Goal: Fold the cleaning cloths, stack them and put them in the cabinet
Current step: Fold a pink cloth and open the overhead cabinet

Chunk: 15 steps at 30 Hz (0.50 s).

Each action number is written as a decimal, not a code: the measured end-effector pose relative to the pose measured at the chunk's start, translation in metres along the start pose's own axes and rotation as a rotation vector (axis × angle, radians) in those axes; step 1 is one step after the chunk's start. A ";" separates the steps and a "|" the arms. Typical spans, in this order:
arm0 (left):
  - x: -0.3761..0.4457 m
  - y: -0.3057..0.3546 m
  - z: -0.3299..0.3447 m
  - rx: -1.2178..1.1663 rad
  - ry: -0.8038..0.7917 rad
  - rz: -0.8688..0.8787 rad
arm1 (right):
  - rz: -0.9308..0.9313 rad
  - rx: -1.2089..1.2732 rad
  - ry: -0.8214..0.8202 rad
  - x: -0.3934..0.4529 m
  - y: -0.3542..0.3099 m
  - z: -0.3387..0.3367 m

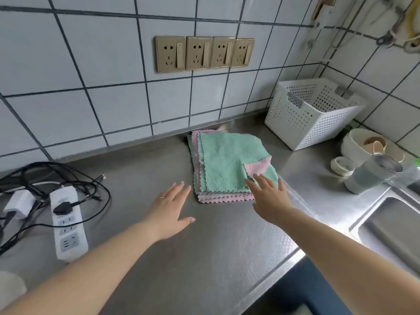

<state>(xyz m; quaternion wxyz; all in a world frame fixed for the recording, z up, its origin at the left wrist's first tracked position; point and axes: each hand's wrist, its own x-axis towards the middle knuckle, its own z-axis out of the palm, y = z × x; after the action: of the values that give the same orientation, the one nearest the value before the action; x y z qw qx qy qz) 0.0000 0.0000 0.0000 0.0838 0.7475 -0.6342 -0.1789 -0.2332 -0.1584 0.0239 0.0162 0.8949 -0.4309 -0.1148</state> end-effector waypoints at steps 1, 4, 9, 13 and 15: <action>0.008 0.006 0.002 0.011 0.003 -0.004 | -0.028 -0.021 -0.007 0.012 0.007 0.002; 0.037 0.019 0.009 0.035 0.028 -0.030 | -0.140 0.000 0.004 0.052 0.025 0.009; 0.090 0.042 0.024 0.061 0.037 -0.161 | -0.435 -0.095 -0.015 0.113 0.062 0.033; 0.118 0.060 0.035 0.000 0.097 -0.196 | -0.534 -0.022 0.001 0.134 0.080 0.039; 0.129 0.069 0.045 -0.045 0.114 -0.228 | -0.545 0.063 0.023 0.143 0.090 0.041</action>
<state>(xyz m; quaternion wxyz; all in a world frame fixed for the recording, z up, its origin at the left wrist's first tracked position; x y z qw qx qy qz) -0.0626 -0.1339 -0.0376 0.1153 0.8218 -0.5350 -0.1586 -0.2255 -0.3231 -0.0323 -0.0381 0.9792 -0.1774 -0.0911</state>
